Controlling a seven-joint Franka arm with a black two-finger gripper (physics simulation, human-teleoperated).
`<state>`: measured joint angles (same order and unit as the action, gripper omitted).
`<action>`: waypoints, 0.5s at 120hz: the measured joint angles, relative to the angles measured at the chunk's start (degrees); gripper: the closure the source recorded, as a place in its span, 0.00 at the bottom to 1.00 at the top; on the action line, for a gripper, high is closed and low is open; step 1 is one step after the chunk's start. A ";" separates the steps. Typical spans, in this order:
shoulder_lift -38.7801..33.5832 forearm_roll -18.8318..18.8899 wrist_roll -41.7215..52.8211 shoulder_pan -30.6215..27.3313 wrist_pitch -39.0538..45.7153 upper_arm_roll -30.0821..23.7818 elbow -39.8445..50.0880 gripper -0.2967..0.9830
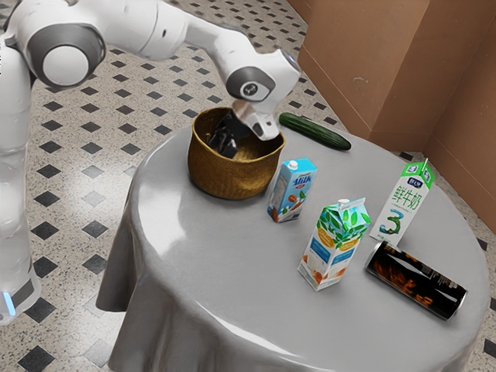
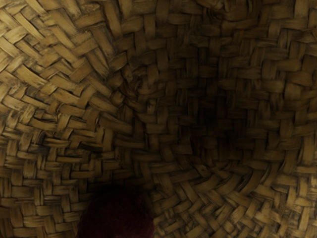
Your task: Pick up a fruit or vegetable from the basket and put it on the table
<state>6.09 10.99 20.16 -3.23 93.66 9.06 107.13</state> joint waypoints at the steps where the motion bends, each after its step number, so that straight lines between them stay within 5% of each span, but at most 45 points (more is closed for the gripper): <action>1: 0.05 0.00 0.02 0.01 -0.04 0.01 0.02 0.23; 60: 1.84 -0.08 0.49 0.00 -0.78 0.34 0.21 0.29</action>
<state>7.93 10.91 20.65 -3.23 92.89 9.40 107.34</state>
